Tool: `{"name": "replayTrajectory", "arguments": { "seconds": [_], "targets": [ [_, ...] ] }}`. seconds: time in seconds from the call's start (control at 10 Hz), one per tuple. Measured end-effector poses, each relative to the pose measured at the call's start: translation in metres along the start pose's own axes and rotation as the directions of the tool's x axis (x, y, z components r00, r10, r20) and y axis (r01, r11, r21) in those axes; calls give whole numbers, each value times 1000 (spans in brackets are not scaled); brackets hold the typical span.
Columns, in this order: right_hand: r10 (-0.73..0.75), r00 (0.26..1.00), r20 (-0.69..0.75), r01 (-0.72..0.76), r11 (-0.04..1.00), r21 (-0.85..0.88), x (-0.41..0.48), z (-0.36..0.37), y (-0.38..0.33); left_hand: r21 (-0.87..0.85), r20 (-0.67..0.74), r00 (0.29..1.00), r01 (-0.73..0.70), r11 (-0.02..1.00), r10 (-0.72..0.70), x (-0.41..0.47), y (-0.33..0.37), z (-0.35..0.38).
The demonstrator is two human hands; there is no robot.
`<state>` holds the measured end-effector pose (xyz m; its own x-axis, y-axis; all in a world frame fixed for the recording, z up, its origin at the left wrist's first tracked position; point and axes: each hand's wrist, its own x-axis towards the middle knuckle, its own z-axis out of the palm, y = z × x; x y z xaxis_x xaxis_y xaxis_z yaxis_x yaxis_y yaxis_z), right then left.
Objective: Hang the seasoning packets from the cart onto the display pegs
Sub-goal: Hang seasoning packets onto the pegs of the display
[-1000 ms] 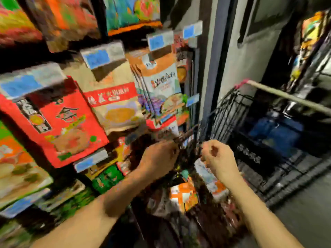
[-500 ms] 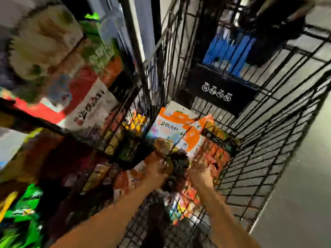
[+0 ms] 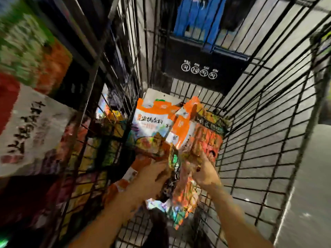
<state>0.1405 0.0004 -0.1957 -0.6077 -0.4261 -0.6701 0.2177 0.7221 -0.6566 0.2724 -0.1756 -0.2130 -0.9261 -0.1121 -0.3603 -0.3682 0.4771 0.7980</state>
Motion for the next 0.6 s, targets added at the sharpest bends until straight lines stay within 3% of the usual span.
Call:
{"name": "replayTrajectory", "arguments": {
  "seconds": [0.1, 0.2, 0.3, 0.4, 0.5, 0.6],
  "targets": [
    [-102, 987, 128, 78, 980, 181, 27, 7, 43, 32, 20, 995, -93, 995, 93, -8, 16, -36],
    [-197, 968, 153, 168, 968, 186, 23, 8, 37, -3, 75, 995, -72, 997, 72, -8, 33, -65],
    [-179, 972, 149, 155, 975, 160, 12, 11, 19, 11, 230, 973, -32, 999, 28, -5, 52, -87],
    [-42, 976, 212, -1, 980, 200, 13, -1, 7, 11, 354, 935, -22, 1000, 17, 0, 80, -105],
    [4, 951, 310, -66, 979, 191, 18, -3, 17, 17, 376, 926, -24, 1000, 16, 12, 99, -121],
    [9, 954, 300, -80, 971, 225, -3, -16, -14, 29, 279, 959, -55, 998, 44, 25, 89, -135]
  ]
}}
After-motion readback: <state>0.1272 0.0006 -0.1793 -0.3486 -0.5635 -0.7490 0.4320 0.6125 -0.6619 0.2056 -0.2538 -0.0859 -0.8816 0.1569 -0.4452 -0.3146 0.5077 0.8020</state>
